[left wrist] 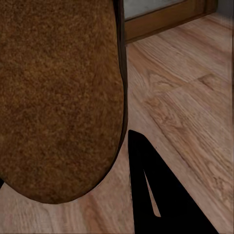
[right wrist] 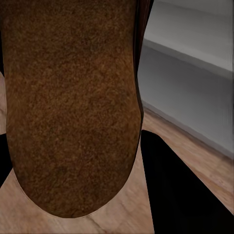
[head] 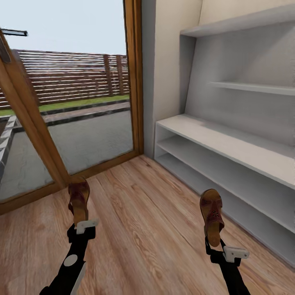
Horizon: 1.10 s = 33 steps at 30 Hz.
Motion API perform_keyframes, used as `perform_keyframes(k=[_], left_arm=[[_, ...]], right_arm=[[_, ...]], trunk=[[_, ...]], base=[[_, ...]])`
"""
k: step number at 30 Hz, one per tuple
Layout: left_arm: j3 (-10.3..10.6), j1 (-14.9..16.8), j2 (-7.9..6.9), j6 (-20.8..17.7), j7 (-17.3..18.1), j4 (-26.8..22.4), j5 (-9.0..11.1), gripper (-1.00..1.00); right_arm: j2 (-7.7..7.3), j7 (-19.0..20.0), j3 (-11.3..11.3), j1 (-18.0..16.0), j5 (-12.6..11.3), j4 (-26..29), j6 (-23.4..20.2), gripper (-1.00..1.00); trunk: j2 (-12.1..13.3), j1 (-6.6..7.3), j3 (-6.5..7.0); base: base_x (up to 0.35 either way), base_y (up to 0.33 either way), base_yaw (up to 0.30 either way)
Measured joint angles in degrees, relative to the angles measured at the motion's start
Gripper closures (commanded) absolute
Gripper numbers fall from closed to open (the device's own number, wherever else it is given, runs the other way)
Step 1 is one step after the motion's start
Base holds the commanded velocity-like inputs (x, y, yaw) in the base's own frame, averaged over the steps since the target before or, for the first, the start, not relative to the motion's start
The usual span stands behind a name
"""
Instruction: Pick up the two gym shoes and the two sandals from the corridor floor and place them onto the hallstand (shoe rack) in the corridor, making sure they are on the rack and not on the floor. Arrange them so the two gym shoes are next to each other and the two sandals are next to each other.
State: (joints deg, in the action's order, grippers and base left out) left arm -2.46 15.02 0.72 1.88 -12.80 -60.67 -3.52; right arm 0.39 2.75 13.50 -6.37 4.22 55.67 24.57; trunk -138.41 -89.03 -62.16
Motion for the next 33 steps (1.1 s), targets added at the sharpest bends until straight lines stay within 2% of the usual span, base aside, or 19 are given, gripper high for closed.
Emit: perform_keyframes(k=[14,24,33], left_arm=[[0.00,0.00,-0.03,0.00,0.00,0.01,0.00,1.00],[0.00,0.00,-0.05,0.00,-0.01,0.01,0.03,1.00],[0.01,0.01,-0.06,0.10,-0.02,0.59,-0.07,1.00]], right_arm=[[0.00,0.00,0.00,0.00,0.00,-0.01,0.00,1.00],[0.00,0.00,0.00,0.00,0.00,-0.02,0.00,1.00],[0.00,0.01,0.01,0.01,0.03,0.00,-0.02,1.00]], trunk=[[0.00,-0.01,0.00],[0.00,-0.02,0.00],[0.00,-0.03,0.00]], base=[[0.232,0.252,-0.265],[0.029,0.271,-0.276],[0.000,0.041,-0.286]])
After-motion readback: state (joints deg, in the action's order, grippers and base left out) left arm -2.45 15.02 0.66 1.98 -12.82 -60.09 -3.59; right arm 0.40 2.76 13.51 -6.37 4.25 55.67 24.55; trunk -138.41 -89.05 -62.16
